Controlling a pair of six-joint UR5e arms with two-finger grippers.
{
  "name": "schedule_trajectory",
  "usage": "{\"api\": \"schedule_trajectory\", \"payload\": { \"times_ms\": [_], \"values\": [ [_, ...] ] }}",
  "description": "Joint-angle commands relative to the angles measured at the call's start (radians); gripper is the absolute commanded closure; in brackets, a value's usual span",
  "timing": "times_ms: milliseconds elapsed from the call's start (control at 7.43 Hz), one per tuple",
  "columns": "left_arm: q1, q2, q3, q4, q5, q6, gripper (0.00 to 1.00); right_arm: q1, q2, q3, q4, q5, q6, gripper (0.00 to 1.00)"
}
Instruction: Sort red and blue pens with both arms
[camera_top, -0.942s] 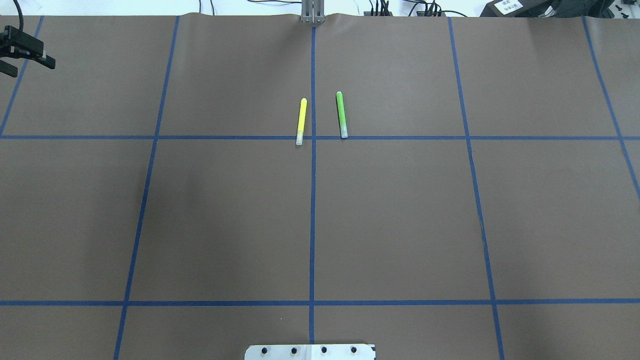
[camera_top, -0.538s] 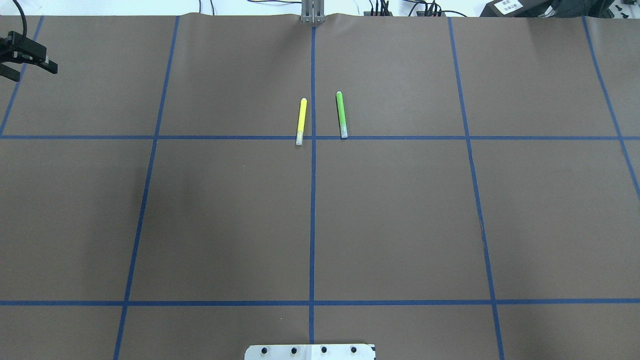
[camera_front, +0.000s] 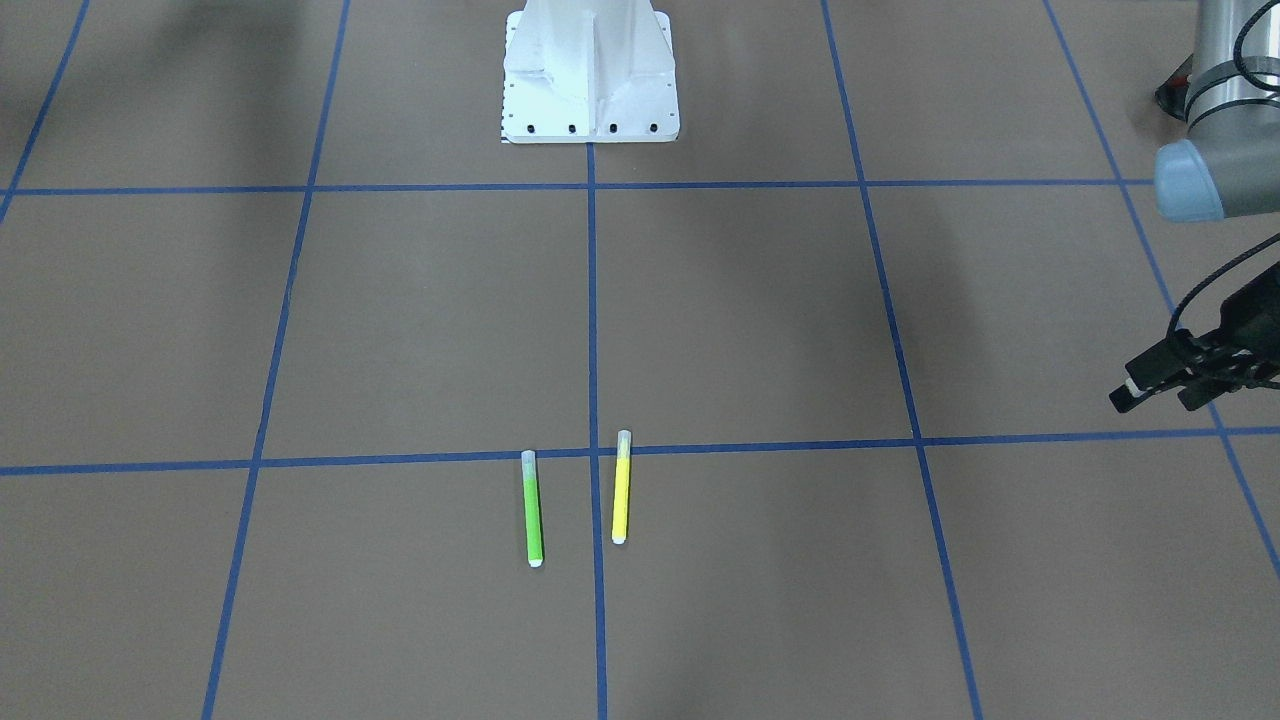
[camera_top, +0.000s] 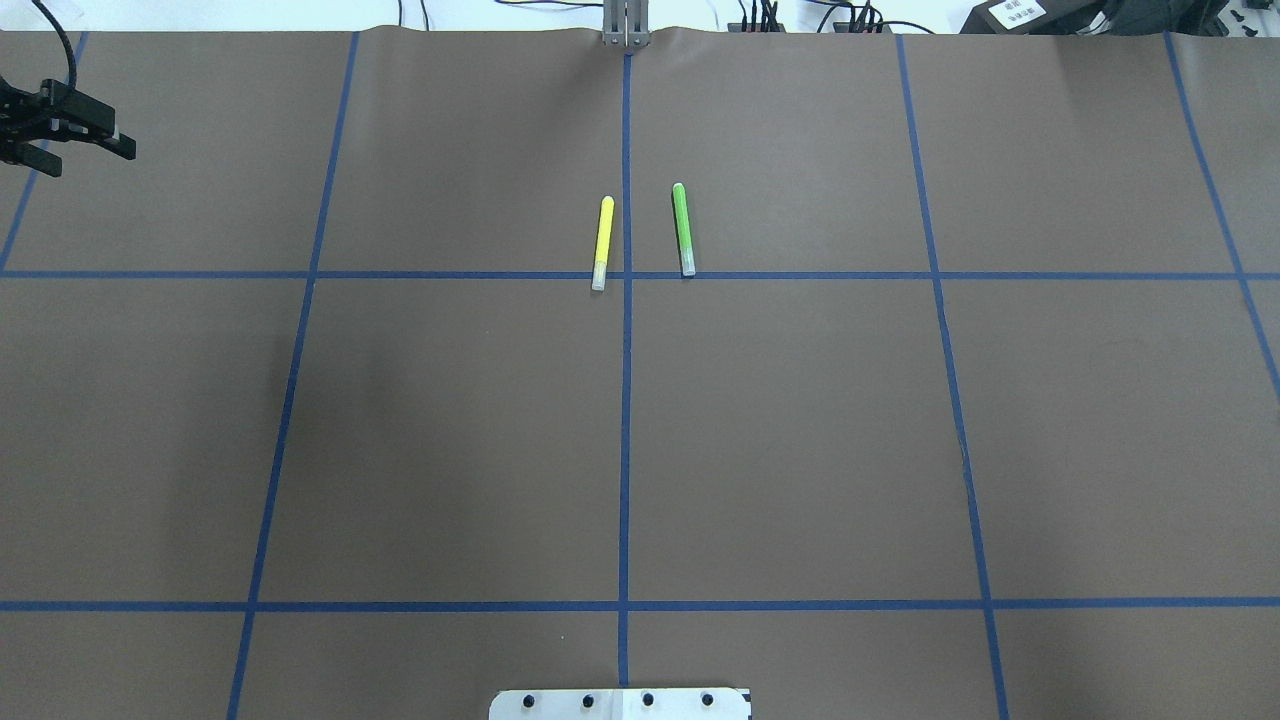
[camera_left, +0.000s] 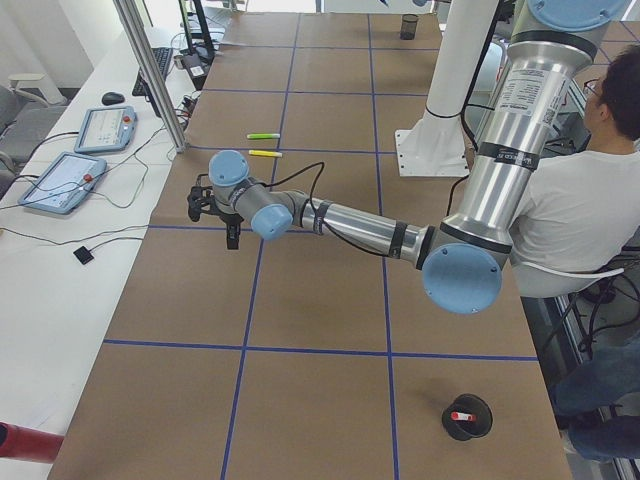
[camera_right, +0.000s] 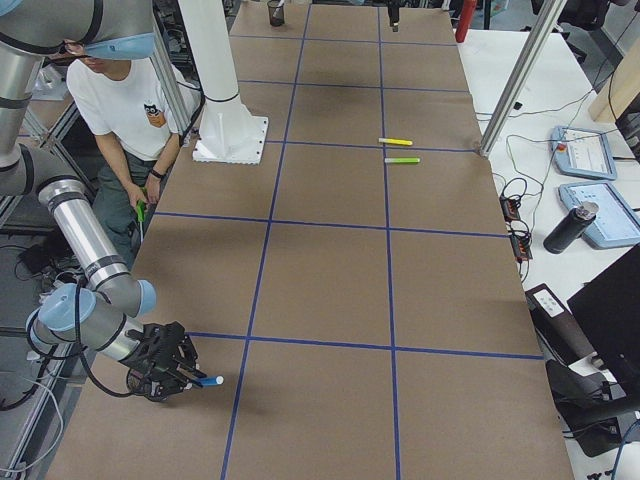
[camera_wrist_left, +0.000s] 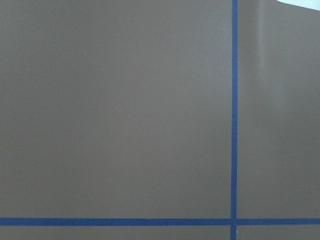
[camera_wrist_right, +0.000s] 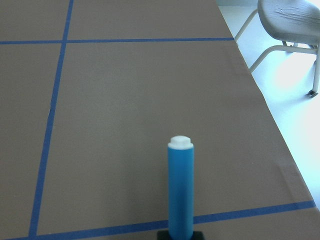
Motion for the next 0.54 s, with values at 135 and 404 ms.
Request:
{"api": "schedule_trajectory", "payload": {
  "times_ms": [135,404],
  "values": [
    [0.004,0.002,-0.004,-0.007,0.005,-0.01,0.02,0.044,-0.087,0.135,-0.203,0.027,-0.109,1.0],
    [0.004,0.002,-0.01,-0.007,0.005,-0.012,0.02,0.073,-0.132,0.136,-0.208,0.027,-0.164,1.0]
  ]
}}
